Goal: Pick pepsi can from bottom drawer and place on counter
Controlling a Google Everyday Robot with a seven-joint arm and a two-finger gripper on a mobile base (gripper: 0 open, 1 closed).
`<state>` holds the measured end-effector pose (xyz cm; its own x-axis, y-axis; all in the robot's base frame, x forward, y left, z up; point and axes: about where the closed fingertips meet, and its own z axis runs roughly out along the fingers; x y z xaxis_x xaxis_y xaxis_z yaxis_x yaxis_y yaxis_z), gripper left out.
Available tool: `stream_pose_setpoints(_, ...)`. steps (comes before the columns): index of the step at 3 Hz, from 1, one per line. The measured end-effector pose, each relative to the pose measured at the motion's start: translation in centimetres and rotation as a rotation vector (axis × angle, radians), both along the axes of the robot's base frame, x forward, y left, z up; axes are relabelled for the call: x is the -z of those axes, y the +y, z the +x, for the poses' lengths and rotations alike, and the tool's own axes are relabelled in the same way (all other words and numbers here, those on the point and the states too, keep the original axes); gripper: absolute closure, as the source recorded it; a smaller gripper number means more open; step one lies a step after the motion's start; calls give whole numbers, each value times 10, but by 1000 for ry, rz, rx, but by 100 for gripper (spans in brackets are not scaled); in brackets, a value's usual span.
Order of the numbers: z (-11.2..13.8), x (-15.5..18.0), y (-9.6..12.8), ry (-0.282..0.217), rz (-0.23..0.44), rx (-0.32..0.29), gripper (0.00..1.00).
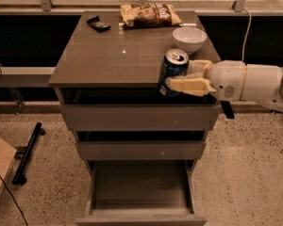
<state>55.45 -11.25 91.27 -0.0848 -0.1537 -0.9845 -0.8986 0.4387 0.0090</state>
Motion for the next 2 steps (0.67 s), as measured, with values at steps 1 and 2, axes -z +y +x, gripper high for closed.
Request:
stream_pose_setpoints(1, 22, -18, 23, -24, 38, 43, 100)
stream_pose_setpoints(2, 41, -30, 39, -33, 68, 79, 100)
